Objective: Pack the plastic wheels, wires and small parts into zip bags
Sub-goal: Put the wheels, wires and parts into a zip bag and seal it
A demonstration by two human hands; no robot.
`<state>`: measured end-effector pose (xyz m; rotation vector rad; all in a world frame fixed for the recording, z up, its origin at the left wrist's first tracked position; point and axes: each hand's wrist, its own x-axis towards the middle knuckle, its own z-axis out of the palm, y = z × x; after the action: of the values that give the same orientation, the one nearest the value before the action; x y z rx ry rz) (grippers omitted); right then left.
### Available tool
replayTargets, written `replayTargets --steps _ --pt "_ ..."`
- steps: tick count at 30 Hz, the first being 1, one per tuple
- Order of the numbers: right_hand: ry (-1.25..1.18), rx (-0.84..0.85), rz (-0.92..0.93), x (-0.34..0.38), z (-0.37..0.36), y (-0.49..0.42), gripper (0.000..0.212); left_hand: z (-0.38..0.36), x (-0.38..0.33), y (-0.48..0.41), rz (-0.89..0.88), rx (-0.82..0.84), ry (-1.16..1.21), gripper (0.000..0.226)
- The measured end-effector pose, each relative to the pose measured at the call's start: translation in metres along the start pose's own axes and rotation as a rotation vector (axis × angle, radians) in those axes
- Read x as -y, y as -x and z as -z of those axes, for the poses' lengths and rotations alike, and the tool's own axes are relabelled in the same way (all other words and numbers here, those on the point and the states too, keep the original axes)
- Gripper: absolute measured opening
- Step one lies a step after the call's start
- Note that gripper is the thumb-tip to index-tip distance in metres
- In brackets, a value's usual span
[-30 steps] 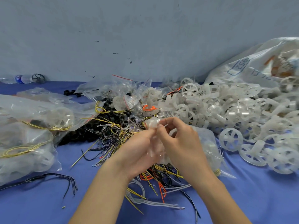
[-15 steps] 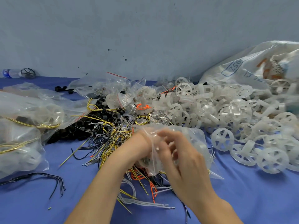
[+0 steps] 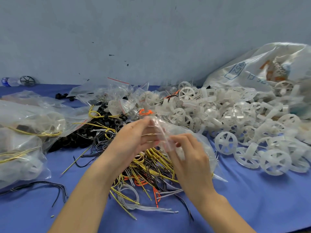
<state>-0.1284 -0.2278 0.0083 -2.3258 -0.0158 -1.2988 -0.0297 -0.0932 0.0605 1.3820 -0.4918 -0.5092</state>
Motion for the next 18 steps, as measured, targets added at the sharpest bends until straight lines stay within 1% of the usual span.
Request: replayTargets --steps 2,4,5,7,9,10,12,13,14,15,17,18 --pt "-0.063 -0.027 -0.113 0.0 0.003 -0.014 0.023 0.0 -0.004 0.002 -0.227 -0.002 -0.394 0.041" --pt "-0.105 -0.127 -0.147 0.003 0.009 -0.036 0.022 -0.004 -0.01 0.002 -0.395 0.05 -0.717 0.034" --pt "-0.126 -0.187 -0.16 0.005 0.014 -0.049 0.02 -0.008 -0.017 0.001 -0.452 0.046 -0.821 0.028" --pt "-0.189 -0.307 -0.195 0.007 0.028 -0.075 0.018 -0.016 -0.042 -0.004 -0.577 0.004 -0.929 0.022" --pt "-0.31 -0.384 -0.232 0.007 0.045 -0.097 0.018 -0.019 -0.075 -0.006 -0.728 -0.064 -0.898 0.026" --pt "-0.387 -0.398 -0.24 0.006 0.053 -0.105 0.02 -0.019 -0.093 -0.005 -0.821 -0.106 -0.895 0.028" --pt "-0.528 -0.389 -0.235 0.004 0.065 -0.116 0.019 -0.018 -0.121 -0.001 -0.961 -0.13 -0.995 0.03" --pt "-0.587 -0.359 -0.244 0.002 0.067 -0.118 0.016 -0.017 -0.127 0.0 -0.966 -0.116 -1.052 0.031" --pt "-0.645 -0.306 -0.275 0.0 0.066 -0.117 0.015 -0.014 -0.128 0.001 -0.92 -0.095 -1.096 0.033" --pt "-0.707 -0.244 -0.338 -0.002 0.06 -0.114 0.015 -0.01 -0.126 0.001 -0.85 -0.074 -1.128 0.034" --pt "-0.832 -0.112 -0.52 -0.004 0.043 -0.105 0.017 0.003 -0.115 0.002 -0.709 -0.04 -1.177 0.033" --pt "-0.886 -0.069 -0.599 -0.005 0.034 -0.1 0.018 0.009 -0.109 0.003 -0.676 -0.029 -1.197 0.034"
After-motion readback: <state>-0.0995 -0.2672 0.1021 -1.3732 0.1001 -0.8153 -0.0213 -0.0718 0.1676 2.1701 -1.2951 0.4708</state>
